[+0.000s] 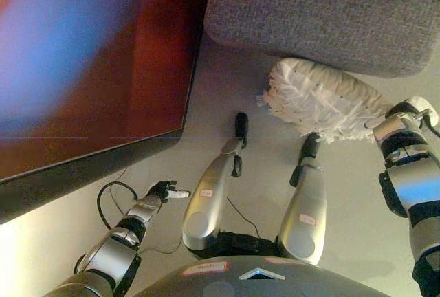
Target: Pick up the pillow and put it on the sofa.
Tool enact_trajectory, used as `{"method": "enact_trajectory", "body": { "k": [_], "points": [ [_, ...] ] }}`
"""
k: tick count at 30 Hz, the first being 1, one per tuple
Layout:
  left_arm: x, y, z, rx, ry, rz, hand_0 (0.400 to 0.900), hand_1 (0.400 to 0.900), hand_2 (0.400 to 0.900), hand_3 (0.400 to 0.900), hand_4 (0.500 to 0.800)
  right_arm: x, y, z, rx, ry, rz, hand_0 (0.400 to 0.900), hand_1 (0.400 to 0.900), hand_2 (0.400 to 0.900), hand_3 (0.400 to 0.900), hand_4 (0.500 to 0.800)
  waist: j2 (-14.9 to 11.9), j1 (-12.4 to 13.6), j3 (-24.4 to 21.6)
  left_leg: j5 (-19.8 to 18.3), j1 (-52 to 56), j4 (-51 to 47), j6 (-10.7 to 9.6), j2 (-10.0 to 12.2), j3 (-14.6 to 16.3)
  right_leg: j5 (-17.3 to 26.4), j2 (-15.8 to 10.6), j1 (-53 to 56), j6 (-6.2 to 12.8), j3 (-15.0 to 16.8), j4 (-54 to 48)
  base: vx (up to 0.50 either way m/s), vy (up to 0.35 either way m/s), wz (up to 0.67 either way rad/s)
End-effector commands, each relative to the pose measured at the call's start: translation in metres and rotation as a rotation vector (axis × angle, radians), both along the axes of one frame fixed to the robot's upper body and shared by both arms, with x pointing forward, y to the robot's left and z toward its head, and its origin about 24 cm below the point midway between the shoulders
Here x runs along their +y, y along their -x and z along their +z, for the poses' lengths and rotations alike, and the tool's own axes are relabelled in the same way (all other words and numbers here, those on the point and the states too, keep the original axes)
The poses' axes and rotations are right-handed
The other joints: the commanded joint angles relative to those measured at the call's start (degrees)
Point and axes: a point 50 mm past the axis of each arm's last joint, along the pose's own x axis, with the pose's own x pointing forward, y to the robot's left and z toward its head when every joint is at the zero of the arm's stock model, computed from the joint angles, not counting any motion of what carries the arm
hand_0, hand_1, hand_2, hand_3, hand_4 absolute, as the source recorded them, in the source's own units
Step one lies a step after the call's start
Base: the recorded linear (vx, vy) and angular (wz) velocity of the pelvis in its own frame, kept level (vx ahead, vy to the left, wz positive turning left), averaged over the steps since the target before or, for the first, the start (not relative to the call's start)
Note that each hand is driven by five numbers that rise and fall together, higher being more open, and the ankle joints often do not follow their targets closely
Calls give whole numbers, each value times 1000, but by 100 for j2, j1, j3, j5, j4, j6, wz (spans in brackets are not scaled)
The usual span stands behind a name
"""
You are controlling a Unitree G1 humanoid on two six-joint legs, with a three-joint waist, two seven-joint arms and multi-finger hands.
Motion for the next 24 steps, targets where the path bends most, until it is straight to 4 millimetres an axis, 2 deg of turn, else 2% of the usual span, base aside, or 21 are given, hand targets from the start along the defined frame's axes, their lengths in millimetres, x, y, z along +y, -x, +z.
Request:
{"method": "enact_trajectory", "body": {
  "k": [1,5,10,11,20,24],
  "points": [
    [21,25,-7,91,-68,60,900,900,900,900,800,-39,4,68,-57,189,-70,900,900,900,900,800,244,161,195,-689,-551,1051,-184,176,-232,-358,-57,-84,-439,-93,337,2,7,18],
    [20,28,-8,96,-63,56,900,900,900,900,800,-36,-2,80,-74,202,-52,900,900,900,900,800,390,241,195,-729,-727,1180,-115,129,-258,-490,-24,-556,-532,-118,833,10,-10,19],
    [23,41,-11,118,-50,47,900,900,900,900,800,-36,-7,100,-131,222,-48,900,900,900,900,800,576,346,195,-785,-1000,1390,-22,37,-321,-685,15,-1090,-635,-114,1440,38,-23,16],
    [25,48,-13,127,-48,41,900,900,900,900,800,-36,-8,104,-143,224,-50,900,900,900,900,800,588,344,195,-979,-987,1523,-36,-13,-334,-928,-10,-1139,-606,-54,1676,98,-35,16],
    [32,70,-14,133,-19,26,900,900,900,900,800,-29,-19,157,-213,262,-25,900,900,900,900,800,887,545,195,-1020,-1584,1902,58,-187,-383,-1218,-50,-1971,-714,34,2593,6,-10,10],
    [32,77,-14,129,-9,18,900,900,900,900,800,-24,-24,168,-217,247,2,900,900,900,900,800,985,598,195,-1044,-1799,2053,71,-233,-383,-1292,-65,-2252,-747,105,2876,-13,14,5]
  ]
}}
